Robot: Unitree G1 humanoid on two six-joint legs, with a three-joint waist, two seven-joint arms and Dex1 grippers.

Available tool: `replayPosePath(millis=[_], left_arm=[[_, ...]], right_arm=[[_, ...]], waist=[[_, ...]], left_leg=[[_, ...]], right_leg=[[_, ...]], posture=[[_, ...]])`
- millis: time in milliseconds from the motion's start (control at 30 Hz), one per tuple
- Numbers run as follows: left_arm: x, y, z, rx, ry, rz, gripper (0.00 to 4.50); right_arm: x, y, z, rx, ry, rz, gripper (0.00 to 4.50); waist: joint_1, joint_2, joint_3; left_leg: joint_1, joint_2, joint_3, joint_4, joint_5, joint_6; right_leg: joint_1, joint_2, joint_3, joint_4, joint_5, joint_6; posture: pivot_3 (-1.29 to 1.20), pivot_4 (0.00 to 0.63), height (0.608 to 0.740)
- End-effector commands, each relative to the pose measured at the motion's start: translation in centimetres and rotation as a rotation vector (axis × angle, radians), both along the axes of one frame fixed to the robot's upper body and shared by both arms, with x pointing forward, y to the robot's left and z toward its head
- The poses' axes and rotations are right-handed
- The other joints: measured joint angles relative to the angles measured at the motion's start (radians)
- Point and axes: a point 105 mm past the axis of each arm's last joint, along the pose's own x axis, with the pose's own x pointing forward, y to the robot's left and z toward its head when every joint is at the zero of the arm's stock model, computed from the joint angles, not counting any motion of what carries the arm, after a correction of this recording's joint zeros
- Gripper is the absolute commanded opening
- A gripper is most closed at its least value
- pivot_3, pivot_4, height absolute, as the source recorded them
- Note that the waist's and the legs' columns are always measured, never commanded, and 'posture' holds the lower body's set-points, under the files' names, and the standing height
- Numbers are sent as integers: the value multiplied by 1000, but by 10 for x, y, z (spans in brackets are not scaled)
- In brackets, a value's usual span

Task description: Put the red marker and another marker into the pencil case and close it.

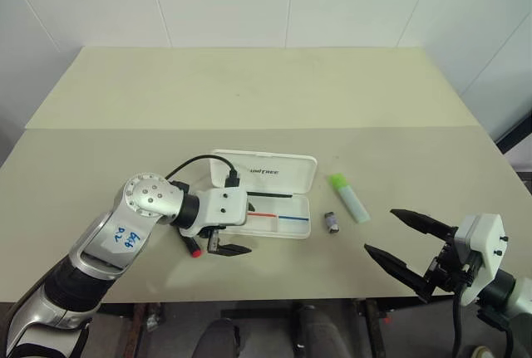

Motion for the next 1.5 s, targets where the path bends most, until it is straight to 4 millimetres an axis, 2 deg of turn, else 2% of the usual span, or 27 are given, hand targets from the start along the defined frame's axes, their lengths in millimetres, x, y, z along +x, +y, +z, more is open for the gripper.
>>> replayPosePath(millis=[33, 233, 433, 567, 700, 867, 1033, 1100, 1133, 1200, 1267, 1367, 1500], left_arm=[[-3, -6, 19, -57, -32, -20, 4263], [-3, -15, 40, -187, 1, -45, 4263], [-6, -22, 43, -259, 35, -71, 4263], [-8, -24, 63, -427, 33, -168, 4263], [-2, -18, 80, -546, -49, -203, 4263], [10, -9, 96, -648, -175, -109, 4263], [13, -3, 119, -803, -299, -64, 4263], [24, 9, 130, -945, -331, 130, 4263], [24, 13, 131, -973, -338, 184, 4263], [23, 18, 122, -917, -341, 260, 4263], [23, 21, 115, -867, -336, 310, 4263], [23, 42, 101, -793, -327, 474, 4263], [15, 53, 96, -790, -305, 562, 4263]], right_arm=[[-1, 2, 2, -7, -4, 16, 4500], [1, 3, 4, 2, -12, 12, 4500], [3, 4, 6, 3, -14, 0, 4500], [2, 14, 14, 13, -30, 20, 4500], [1, 23, 23, 35, -53, 72, 4500], [-4, 49, 34, 59, -69, 236, 4500], [-3, 59, 37, 60, -71, 342, 4500], [-3, 62, 33, 37, -56, 418, 4500], [-1, 61, 32, 31, -51, 434, 4500], [5, 60, 32, 34, -50, 443, 4500], [8, 60, 32, 37, -50, 447, 4500], [14, 60, 26, 30, -32, 489, 4500], [20, 59, 25, 38, -29, 506, 4500]], waist=[[0, 0, 0], [0, 0, 0], [-1, 0, 0], [0, 0, 0], [-1, 0, 0], [-1, 0, 0], [1, -1, 0], [2, -1, 0], [2, -1, 0], [-2, -1, 1], [-1, -1, 1], [-1, -1, 1], [0, -2, 1]], left_leg=[[0, 0, 0, 0, 0, 0], [0, 0, 0, 0, 0, 0], [0, 0, 0, 0, 0, 0], [0, 0, 0, 0, 0, 0], [1, 0, 0, 1, 0, 0], [1, 0, 1, 1, 0, 0], [0, 0, 0, 1, 0, 0], [1, 0, 0, 1, 0, 0], [0, -1, 1, 1, 0, 0], [1, -1, 1, 1, 0, 0], [1, 0, 1, 0, 0, -1], [3, 0, 0, 1, 0, -1], [7, 0, 2, 0, 0, -1]], right_leg=[[0, 0, 0, 0, 0, 0], [0, 0, 0, 1, 0, 0], [0, 0, 1, 1, 0, 0], [0, 0, 1, 1, 0, 0], [0, 1, 1, 2, 0, 0], [0, 0, 2, 2, 1, 0], [0, 0, 2, 1, 2, 3], [0, 0, 1, 1, 2, 3], [0, 0, 2, 1, 2, 4], [0, 0, 2, 0, 10, 17], [0, 1, 2, 1, 10, 17], [-1, 1, 1, 1, 10, 16], [0, 1, 2, 1, 5, 8]], posture=[[0, 150, 740], [0, 150, 740], [0, 150, 740], [0, 150, 740], [0, 150, 740], [0, 150, 740], [0, 150, 740], [0, 150, 740], [0, 150, 740], [0, 150, 740], [0, 150, 740], [0, 150, 740], [0, 150, 740]])
